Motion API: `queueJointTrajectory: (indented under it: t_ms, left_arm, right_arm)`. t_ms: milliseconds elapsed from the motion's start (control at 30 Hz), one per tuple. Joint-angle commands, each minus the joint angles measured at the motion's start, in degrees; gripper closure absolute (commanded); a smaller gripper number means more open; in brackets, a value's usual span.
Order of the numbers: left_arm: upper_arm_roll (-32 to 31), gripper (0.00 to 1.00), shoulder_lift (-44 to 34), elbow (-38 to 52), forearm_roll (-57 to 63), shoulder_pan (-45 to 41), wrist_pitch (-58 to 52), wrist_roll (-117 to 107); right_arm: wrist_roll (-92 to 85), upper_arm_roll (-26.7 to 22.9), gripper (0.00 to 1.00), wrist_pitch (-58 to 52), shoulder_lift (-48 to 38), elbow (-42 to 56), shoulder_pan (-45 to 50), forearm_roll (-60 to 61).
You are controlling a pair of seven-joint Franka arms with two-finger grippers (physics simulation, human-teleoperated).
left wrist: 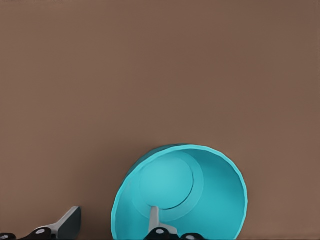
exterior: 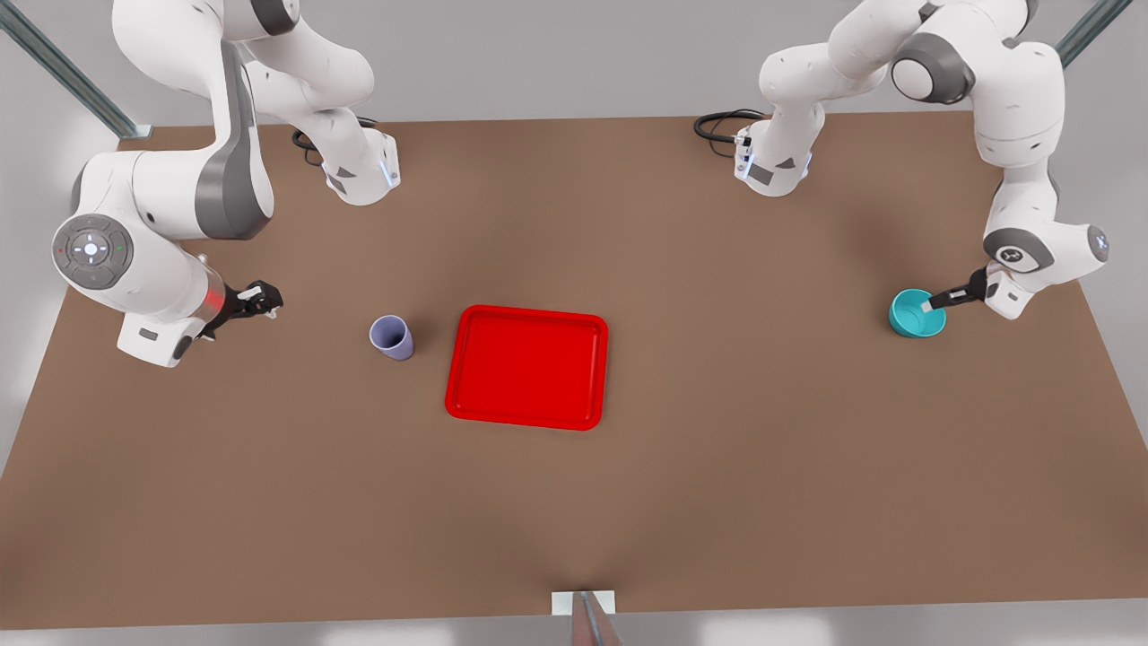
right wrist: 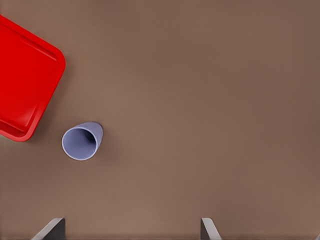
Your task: Place the bowl on the tray with the left arm and the cup on the tray with the right arm
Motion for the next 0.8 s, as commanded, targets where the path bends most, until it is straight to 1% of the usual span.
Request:
queueJointTrajectory:
  t_ms: [0,33,100,133,167,200,233,267,300,433,500,533,567,600,633,667,700,733,767]
  left_arm:
    - [0.0,0.32,0.03,-0.08,-0.73,0.01,0.85,18.12]
    - [0.0,0.38,0.12,-0.08,-0.73,-0.17,0.76,18.12]
    - [0.0,0.4,0.47,-0.08,-0.73,-0.17,0.76,18.12]
    - [-0.09,0.47,0.56,-0.08,-0.73,-0.17,0.76,18.12]
    - [-0.09,0.5,0.64,-0.08,-0.64,-0.34,0.76,18.21]
    - [-0.09,0.57,0.64,-0.08,-0.64,-0.61,0.67,18.21]
    - [-0.09,0.68,1.0,-0.08,-0.64,-0.61,0.58,18.21]
    - [-0.18,0.76,1.0,-0.08,-0.55,-0.61,0.58,18.21]
    - [-0.18,0.79,1.0,-0.08,-0.55,-0.61,0.58,18.3]
    - [-0.88,0.79,-0.32,0.27,-0.55,-0.96,0.06,15.92]
    - [-0.71,0.79,-5.67,0.36,0.32,-4.82,-5.73,6.19]
    - [-0.71,0.79,-11.21,0.53,3.57,-9.56,-8.82,-6.12]
    - [-0.71,0.79,-14.29,1.41,6.91,-14.48,-9.08,-16.66]
    - [-0.71,0.79,-14.56,5.71,8.06,-21.77,-12.07,-28.44]
    - [-2.29,0.79,-12.98,11.51,8.24,-29.78,-14.53,-44.0]
    - [-2.64,0.79,-7.72,20.9,8.33,-36.81,-20.14,-52.97]
    - [-2.64,0.79,0.11,33.56,8.15,-41.65,-27.44,-62.02]
    - [-3.87,0.79,5.65,39.9,7.89,-44.99,-29.03,-68.09]
    - [-7.12,0.79,9.43,43.68,7.89,-45.78,-28.95,-70.65]
  right_arm:
    - [-0.42,-0.02,0.0,-0.31,-0.06,0.03,0.0,0.04]
    - [-0.42,-0.02,0.0,-0.31,-0.06,0.03,0.0,0.04]
    - [-0.42,-0.02,0.0,-0.67,-0.06,0.03,0.0,0.04]
    - [-0.33,-0.02,0.0,-0.67,-0.06,0.03,0.0,0.04]
    - [-0.33,-0.02,0.0,-0.67,-0.06,0.03,0.0,0.04]
    - [-0.33,-0.02,0.0,-0.67,-0.06,0.03,0.0,0.04]
    - [-0.33,-0.02,0.0,-0.67,-0.06,0.03,0.0,0.04]
    - [-0.33,-0.02,0.0,-0.75,-0.06,0.03,0.0,0.04]
    - [-0.33,-0.02,0.0,-0.67,-0.06,0.03,0.0,0.04]
    - [-0.42,-0.02,0.0,-0.93,-0.06,0.03,0.0,0.13]
    - [-0.33,-0.02,0.0,-0.93,-0.06,0.03,0.0,0.13]
    - [-0.33,-0.02,0.0,-0.93,-0.06,0.03,0.0,0.13]
    - [-0.33,-0.02,0.0,-0.93,-0.06,0.03,0.0,0.13]
    - [-0.33,-0.02,0.0,-0.93,-0.06,0.03,0.0,0.13]
    - [-0.33,-0.02,0.0,-0.93,-0.06,0.03,0.0,0.13]
    - [-0.33,-0.02,0.0,-0.93,-0.06,0.03,0.0,0.13]
    - [-0.33,-0.02,0.0,-0.93,-0.06,0.03,0.0,0.13]
    - [-0.33,-0.02,0.0,-0.93,-0.06,0.03,0.0,0.13]
    - [-0.33,-0.02,0.0,-0.93,-0.06,0.03,-0.09,0.13]
